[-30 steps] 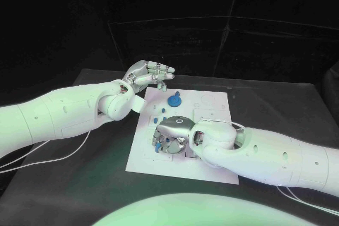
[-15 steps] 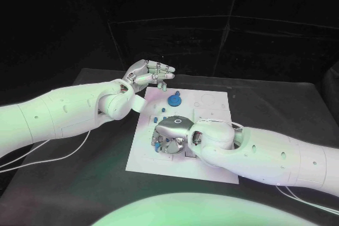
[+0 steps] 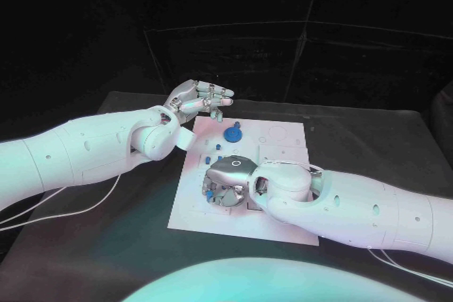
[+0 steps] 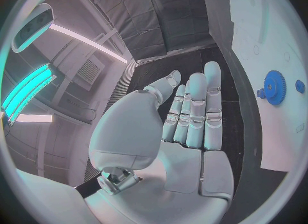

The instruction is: Assemble the parts on the task board

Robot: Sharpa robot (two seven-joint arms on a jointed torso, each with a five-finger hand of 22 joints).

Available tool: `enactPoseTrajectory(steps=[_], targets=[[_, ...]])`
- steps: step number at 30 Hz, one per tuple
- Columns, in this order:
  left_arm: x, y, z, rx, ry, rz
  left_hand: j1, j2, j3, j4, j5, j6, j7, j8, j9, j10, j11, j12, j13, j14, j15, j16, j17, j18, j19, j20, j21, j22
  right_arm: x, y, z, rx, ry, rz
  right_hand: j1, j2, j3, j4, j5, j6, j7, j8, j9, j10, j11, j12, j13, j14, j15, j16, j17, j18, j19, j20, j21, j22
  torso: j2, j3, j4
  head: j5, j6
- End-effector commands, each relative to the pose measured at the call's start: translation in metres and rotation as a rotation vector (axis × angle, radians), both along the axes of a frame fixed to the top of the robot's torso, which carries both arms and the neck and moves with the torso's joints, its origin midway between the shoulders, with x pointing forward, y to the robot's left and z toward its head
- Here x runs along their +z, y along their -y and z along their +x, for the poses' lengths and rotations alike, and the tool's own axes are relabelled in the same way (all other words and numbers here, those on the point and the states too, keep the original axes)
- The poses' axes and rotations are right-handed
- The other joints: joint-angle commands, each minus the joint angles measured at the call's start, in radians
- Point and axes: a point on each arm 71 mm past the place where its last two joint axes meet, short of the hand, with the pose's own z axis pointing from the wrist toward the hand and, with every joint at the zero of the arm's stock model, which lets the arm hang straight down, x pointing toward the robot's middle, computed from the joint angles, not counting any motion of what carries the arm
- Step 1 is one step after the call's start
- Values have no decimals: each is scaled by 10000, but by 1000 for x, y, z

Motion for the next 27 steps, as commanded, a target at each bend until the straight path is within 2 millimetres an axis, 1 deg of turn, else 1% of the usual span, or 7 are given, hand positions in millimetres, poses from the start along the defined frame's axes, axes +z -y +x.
enactPoseTrajectory(steps=[1,4,6,10,13,23,27], targets=[[1,1,0,-105,-9,-101,21,84,-28,-4,-15,-68,-12,47,-8,-53,1,50,-10,-56,11,-51,-12,128,-50,32,-32,-15,-2,1,0,-49,127,-295,-27,-39,71,3,23,9,-10,17,14,-9,-29,-3,22,175,45,-37,-9,-33,-34,64,-20,5,1,2,0,7,-18],[1,1,0,-114,-18,-100,38,93,-44,-12,-16,-77,-10,65,-5,-63,4,72,-9,-64,11,-46,-28,130,-47,34,-44,-27,-2,1,0,-54,169,-210,-25,-25,80,-4,35,48,-21,37,24,35,-41,20,34,173,38,-37,-14,-28,-39,67,-20,1,3,2,1,7,-23],[1,1,0,-126,-26,-101,47,97,-52,-16,-16,-82,-8,75,-4,-68,5,85,-8,-69,11,-43,-36,131,-45,35,-51,-34,-1,1,0,-48,221,-81,-22,-1,96,-14,122,112,-45,70,40,109,-65,59,51,175,20,-23,-1,-25,-36,64,-6,22,3,2,1,7,-23],[1,2,0,-142,-36,-102,47,97,-52,-16,-16,-82,-8,75,-4,-68,5,85,-8,-69,11,-43,-36,131,-45,35,-51,-34,0,0,0,-33,277,77,-20,16,112,-32,225,173,-68,98,56,171,-91,91,65,183,2,8,33,-28,-22,52,23,66,-1,13,-2,13,-28],[1,2,0,-157,-50,-102,35,99,-63,-7,-17,-87,-5,79,-4,-74,8,89,-9,-72,14,-42,-41,130,-45,37,-55,-38,1,0,-1,-54,325,187,-16,29,121,-42,248,203,-79,112,64,199,-102,105,70,188,-6,28,57,-32,-13,46,41,96,1,0,3,-4,-22],[1,2,1,-195,-93,-94,30,100,-67,-3,-17,-90,-4,80,-4,-77,10,91,-9,-73,16,-42,-42,130,-45,38,-57,-39,2,2,-1,-128,438,278,-4,60,141,-52,264,242,-93,130,74,229,-116,121,75,197,-16,58,94,-36,1,37,66,136,-5,7,-12,-1,-24],[0,3,1,-203,-100,-93,20,103,-76,5,-16,-95,-1,83,-4,-84,12,95,-10,-76,19,-41,-47,129,-46,40,-62,-43,2,3,-1,-138,454,276,-14,55,135,-55,265,261,-98,138,80,247,-120,129,79,194,-20,44,68,-33,-4,31,61,121,-6,2,-3,-5,-17]])
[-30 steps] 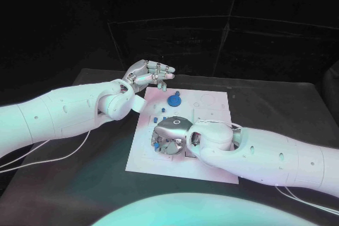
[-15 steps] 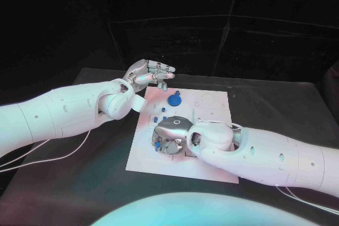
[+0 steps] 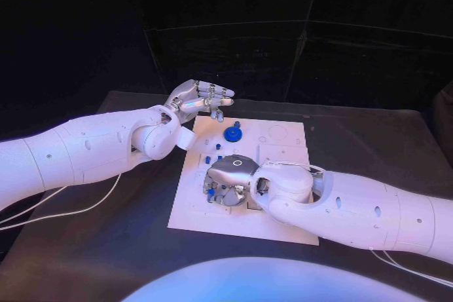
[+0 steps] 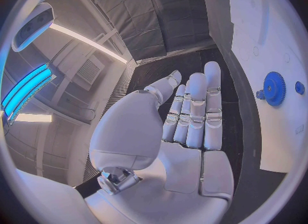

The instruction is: Assemble the parts on the task board

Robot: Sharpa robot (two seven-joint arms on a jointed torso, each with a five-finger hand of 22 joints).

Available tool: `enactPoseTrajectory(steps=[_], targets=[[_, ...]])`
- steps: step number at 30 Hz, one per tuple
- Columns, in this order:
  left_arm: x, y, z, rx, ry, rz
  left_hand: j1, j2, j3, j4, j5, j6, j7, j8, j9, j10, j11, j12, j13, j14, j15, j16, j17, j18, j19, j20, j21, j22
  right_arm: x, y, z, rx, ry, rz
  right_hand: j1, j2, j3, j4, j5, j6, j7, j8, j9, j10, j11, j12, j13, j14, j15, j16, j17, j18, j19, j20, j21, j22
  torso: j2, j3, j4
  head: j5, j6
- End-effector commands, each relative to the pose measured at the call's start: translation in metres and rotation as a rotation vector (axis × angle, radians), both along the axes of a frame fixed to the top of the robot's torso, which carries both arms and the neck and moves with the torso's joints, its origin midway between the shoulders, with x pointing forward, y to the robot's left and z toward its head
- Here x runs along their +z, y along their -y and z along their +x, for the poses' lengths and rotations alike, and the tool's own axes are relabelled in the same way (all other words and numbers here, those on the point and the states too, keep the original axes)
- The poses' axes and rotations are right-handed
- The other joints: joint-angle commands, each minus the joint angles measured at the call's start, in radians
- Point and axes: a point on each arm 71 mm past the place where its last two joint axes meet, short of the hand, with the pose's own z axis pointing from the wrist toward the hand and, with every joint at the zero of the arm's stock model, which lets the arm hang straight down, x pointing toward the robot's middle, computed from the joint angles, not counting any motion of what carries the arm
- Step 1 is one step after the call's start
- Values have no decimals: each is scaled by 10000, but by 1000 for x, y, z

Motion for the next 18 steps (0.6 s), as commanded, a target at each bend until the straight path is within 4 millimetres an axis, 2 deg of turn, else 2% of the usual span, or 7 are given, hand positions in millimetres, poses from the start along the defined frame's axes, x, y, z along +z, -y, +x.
enactPoseTrajectory(steps=[1,18], targets=[[1,2,0,-131,-33,-99,-20,63,-76,5,-16,-95,-1,45,-4,-84,13,45,-10,-76,19,-41,-8,128,-46,40,-62,-8,2,0,0,-44,181,112,-14,56,51,-28,51,88,-11,28,11,78,-28,44,10,194,-20,44,-18,-33,31,-5,61,-7,-1,-3,4,-5,13],[1,2,0,-138,-48,-93,-20,63,-76,5,-16,-95,-1,45,-4,-84,13,45,-10,-76,19,-41,-8,128,-46,40,-62,-8,-3,0,-1,168,-134,-566,-115,-24,-25,-12,35,106,-22,29,18,98,-34,50,11,189,-27,45,-28,-32,17,-16,56,-26,3,-4,-4,4,-13]])
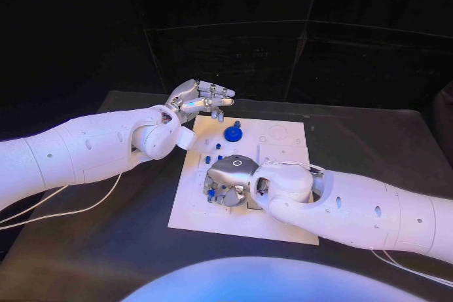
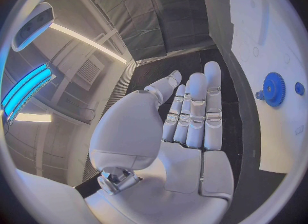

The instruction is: Assemble the parts on the task board

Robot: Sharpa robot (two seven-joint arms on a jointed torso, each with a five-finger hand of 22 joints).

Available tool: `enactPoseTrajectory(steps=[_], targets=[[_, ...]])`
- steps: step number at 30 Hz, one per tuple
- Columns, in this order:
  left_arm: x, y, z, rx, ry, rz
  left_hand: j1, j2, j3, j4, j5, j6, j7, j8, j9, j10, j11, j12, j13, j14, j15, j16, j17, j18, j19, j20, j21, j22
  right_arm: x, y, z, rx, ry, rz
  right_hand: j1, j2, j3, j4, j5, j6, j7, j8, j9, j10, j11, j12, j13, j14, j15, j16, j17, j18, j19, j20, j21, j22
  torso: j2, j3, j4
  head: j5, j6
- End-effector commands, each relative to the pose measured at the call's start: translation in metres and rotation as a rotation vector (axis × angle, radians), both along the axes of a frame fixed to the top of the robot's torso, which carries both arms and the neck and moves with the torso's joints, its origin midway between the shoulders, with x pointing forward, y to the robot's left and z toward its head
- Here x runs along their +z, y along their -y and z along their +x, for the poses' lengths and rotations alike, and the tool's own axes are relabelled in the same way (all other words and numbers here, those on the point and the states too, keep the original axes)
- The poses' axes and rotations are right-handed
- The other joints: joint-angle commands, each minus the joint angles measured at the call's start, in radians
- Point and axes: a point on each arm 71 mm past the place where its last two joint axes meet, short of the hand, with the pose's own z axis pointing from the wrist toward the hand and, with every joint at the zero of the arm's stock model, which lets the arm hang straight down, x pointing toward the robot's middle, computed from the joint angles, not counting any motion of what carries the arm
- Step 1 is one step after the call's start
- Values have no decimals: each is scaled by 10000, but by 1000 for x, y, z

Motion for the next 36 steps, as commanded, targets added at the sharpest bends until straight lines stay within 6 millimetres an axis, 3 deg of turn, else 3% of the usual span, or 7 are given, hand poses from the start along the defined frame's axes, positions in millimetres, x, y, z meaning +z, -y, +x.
enactPoseTrajectory(steps=[1,15,16,17,21,25,36], targets=[[1,1,0,-105,-15,-98,-20,63,-76,5,-16,-95,-1,45,-4,-84,12,45,-10,-76,19,-41,-9,129,-46,40,-62,-9,-3,0,-1,119,-101,-392,-120,-29,-30,-11,40,85,20,33,8,69,-3,52,14,189,-27,47,6,-32,15,-17,56,-13,0,-1,-1,-7,-3],[1,1,0,-100,-18,-95,-20,63,-76,5,-16,-95,-1,45,-4,-84,12,45,-10,-76,19,-41,-9,129,-46,40,-62,-9,-4,0,0,20,-112,-478,-229,-118,-102,20,48,-65,71,-56,-24,-122,45,-54,-27,185,7,61,17,-8,-71,-18,-38,-190,4,-2,-4,-1,-9],[1,1,0,-100,-18,-95,-20,63,-76,5,-16,-95,-1,45,-4,-84,12,45,-10,-76,19,-41,-9,129,-46,40,-62,-9,-4,0,0,0,-131,-522,-283,-169,-134,38,53,-197,126,-120,-53,-265,90,-123,-50,169,45,33,-27,5,-128,-3,-103,-307,4,-2,-4,-1,-9],[1,1,0,-98,-19,-94,-30,72,-91,16,-16,-111,1,51,-5,-103,16,53,-12,-84,23,-38,-18,128,-48,44,-73,-19,-5,0,1,-29,-162,-572,-501,-359,-295,128,77,-874,286,-213,-172,-703,229,-299,-87,55,192,-181,-332,55,-336,74,-353,-746,1,-1,-7,1,-11],[1,1,0,-101,-34,-88,-30,72,-91,16,-16,-111,1,51,-5,-103,16,53,-12,-84,23,-38,-18,128,-48,44,-73,-19,-5,0,2,-64,-182,-545,-610,-590,-811,156,82,-2384,287,-191,-158,-1704,333,-337,-74,-268,246,-709,-1068,251,-870,206,-1056,-1919,4,-4,6,-12,-27],[1,0,0,-102,-49,-80,-31,71,-94,17,-16,-113,2,52,-5,-106,16,53,-12,-85,24,-38,-20,128,-48,44,-74,-20,-4,-1,2,-14,-153,-333,-513,-528,-1256,151,123,-2954,215,-191,-152,-2306,406,-210,-39,-452,314,-912,-1363,338,-1098,271,-1458,-2524,0,0,2,-4,-16],[1,0,0,-111,-71,-76,-38,69,-104,21,-16,-123,4,53,-6,-118,20,55,-14,-91,27,-38,-25,128,-50,47,-81,-25,5,5,0,-7,91,819,-359,-322,-1736,161,260,-2904,310,-151,-117,-2475,393,286,23,-370,303,-737,-1234,329,-963,269,-1481,-2489,-15,1,-15,-80,-2]])
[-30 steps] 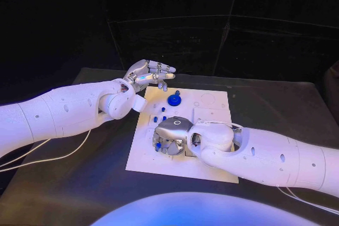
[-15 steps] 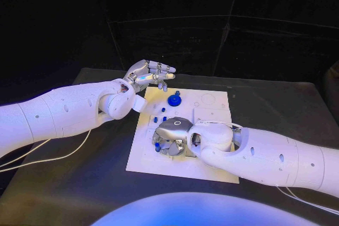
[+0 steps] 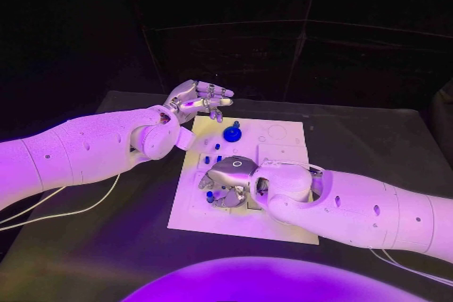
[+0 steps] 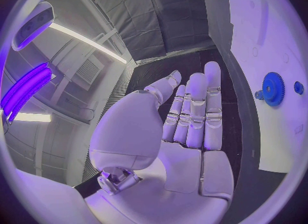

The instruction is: Assemble the parts on the task board

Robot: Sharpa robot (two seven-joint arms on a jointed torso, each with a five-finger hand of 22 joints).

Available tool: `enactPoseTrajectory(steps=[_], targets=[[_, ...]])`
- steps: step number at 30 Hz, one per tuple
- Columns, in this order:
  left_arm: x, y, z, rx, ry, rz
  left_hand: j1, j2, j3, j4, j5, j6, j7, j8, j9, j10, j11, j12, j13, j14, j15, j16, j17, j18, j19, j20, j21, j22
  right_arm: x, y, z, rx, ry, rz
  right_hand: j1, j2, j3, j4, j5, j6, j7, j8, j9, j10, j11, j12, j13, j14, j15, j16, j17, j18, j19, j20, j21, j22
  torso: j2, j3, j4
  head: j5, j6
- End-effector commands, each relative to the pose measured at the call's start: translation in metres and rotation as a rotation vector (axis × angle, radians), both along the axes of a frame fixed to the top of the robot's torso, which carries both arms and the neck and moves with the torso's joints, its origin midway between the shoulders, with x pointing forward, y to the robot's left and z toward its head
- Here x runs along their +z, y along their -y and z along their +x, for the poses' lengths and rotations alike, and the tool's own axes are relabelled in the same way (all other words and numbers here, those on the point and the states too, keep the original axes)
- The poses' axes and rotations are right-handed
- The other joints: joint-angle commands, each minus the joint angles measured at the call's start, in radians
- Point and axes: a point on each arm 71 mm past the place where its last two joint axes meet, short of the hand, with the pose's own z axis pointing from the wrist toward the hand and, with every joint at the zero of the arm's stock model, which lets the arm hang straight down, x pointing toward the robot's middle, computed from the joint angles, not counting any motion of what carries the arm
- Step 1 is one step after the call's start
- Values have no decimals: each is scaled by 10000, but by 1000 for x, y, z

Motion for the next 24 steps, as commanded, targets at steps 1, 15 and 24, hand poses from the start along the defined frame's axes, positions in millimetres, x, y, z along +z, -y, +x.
enactPoseTrajectory(steps=[1,15,24], targets=[[1,1,0,-96,-17,-94,-38,69,-76,-8,-16,-49,6,54,-6,-82,-17,56,-14,-56,-8,-38,-15,128,-50,47,-41,-16,9,5,0,-5,228,1091,61,109,-142,18,139,266,75,41,32,-54,14,178,19,49,-21,99,47,166,124,-2,11,62,-13,8,-9,-57,40],[1,-4,0,-22,-28,-60,-38,69,-76,-8,-16,-49,6,54,-6,-82,-17,56,-14,-56,-8,-38,-15,128,-50,47,-41,-16,38,131,13,-3807,-1940,2849,-312,111,-1101,403,672,1936,-474,881,291,3386,-735,3878,1930,687,-705,1292,1552,-225,1440,-567,1586,2619,-124,-5,-181,-613,170],[1,-3,0,-58,-36,-72,-38,69,-76,-8,-16,-49,6,54,-6,-82,-17,56,-14,-56,-8,-38,-15,128,-50,47,-41,-16,31,184,14,-6035,-2831,1618,-941,337,-2635,1484,1549,1954,-597,1896,536,3311,-886,9316,8095,884,-765,2214,2876,-451,1923,-688,2396,4077,-168,12,-326,-722,194]])
